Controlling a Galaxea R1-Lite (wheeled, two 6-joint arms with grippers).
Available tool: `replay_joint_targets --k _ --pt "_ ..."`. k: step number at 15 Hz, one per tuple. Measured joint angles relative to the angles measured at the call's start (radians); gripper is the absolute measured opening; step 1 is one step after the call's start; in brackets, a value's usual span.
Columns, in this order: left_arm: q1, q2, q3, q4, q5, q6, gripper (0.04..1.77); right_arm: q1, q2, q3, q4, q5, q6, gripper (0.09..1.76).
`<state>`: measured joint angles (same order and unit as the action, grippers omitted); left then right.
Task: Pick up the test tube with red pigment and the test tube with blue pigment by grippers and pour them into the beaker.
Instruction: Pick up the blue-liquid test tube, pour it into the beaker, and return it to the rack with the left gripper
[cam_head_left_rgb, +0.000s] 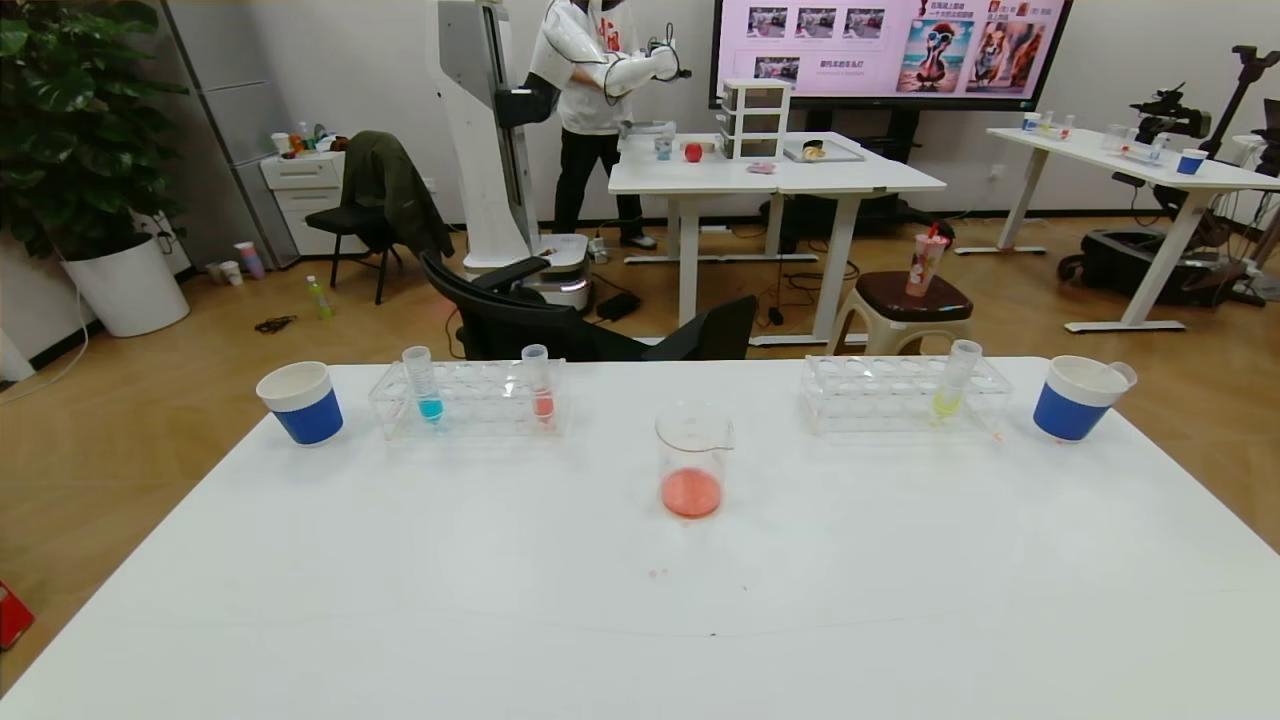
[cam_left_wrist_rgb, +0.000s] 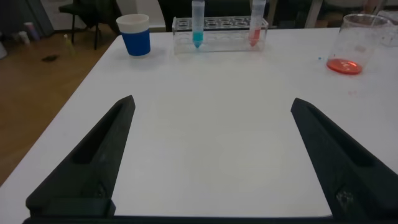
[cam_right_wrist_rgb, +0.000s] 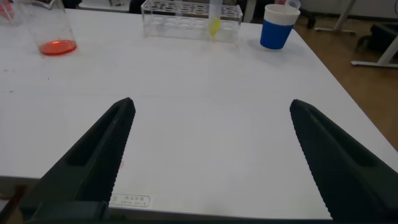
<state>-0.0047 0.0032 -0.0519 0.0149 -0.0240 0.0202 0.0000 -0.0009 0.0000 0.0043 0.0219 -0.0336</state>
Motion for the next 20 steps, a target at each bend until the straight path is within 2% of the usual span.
replay_joint_targets --k 3,6,11,14,20 --pt "-0.002 0.085 -0.143 -0.003 -0.044 0.013 1.75 0.000 0.000 0.000 0.000 -0.001 0.001 1.74" --pt "-0.013 0.271 -0.254 -0.067 -0.051 0.011 1.75 0.000 0.000 0.000 0.000 -0.001 0.000 1.74" --pt "-0.002 0.710 -0.396 -0.355 -0.052 0.010 1.75 0.000 0.000 0.000 0.000 -0.001 0.001 1.74" --pt "0.025 0.976 -0.438 -0.521 -0.061 0.001 1.75 0.000 0.000 0.000 0.000 -0.001 0.000 1.74" --pt "0.066 1.504 -0.493 -0.926 -0.086 -0.064 1.75 0.000 0.000 0.000 0.000 -0.001 0.001 1.74"
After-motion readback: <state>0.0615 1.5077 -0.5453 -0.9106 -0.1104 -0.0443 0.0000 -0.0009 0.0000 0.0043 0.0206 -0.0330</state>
